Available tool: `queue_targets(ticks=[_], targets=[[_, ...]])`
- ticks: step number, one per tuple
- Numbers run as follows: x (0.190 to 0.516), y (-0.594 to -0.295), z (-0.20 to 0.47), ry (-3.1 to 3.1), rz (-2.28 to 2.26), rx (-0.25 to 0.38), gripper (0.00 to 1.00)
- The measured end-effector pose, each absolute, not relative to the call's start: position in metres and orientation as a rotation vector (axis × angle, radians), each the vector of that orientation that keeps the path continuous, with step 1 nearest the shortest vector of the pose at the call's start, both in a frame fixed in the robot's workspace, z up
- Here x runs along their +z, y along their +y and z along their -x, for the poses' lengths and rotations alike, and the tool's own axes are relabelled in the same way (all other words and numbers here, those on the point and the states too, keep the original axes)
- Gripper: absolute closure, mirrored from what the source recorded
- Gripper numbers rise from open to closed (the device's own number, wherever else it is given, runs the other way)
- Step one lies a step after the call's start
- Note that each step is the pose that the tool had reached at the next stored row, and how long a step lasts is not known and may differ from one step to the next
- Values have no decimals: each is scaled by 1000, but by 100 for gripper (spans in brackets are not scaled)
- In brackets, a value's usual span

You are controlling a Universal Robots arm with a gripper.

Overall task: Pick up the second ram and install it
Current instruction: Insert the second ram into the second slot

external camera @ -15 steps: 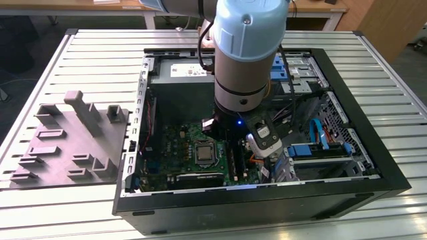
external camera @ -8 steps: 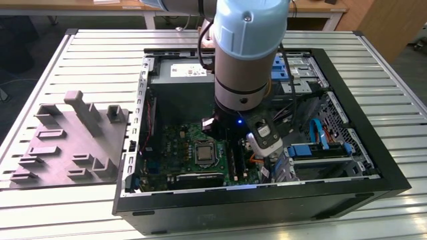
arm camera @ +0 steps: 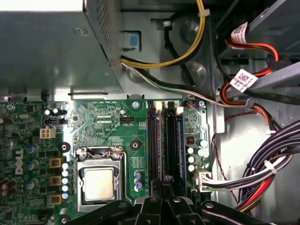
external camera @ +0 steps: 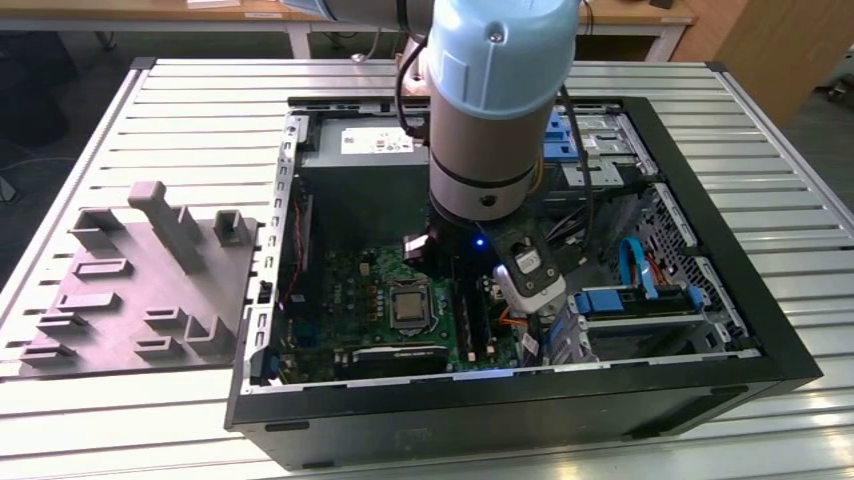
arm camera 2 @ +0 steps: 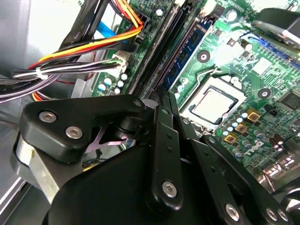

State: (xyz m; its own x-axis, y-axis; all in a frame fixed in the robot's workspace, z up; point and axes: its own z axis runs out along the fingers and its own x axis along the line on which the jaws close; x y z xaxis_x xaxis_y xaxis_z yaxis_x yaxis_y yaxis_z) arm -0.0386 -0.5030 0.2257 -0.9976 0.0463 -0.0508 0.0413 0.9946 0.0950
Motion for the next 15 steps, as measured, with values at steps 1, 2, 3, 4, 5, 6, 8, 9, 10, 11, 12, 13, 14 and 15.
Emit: queue_targets(ticks=[1,2,3,4,5,6,8,9,10,11,12,13,14,15], targets=[[226,-503,39,3084,-68,147,89],[226,-503,39,3084,-68,147,89],[226,-503,39,3084,-68,147,89],[226,-503,39,3084,-68,147,89],[226,-503,39,3084,-68,146,89],[226,-503,39,3084,-68,144,89],[226,-504,39,3085,-68,140,89],[226,-504,39,3085,-68,140,89],[226,-504,39,3085,-68,139,89],[226,-504,39,3085,-67,138,89],[226,-504,39,3085,-68,137,89],[225,-504,39,3085,-68,137,89],[225,-504,39,3085,-68,138,89],[225,-504,39,3085,-68,137,89]])
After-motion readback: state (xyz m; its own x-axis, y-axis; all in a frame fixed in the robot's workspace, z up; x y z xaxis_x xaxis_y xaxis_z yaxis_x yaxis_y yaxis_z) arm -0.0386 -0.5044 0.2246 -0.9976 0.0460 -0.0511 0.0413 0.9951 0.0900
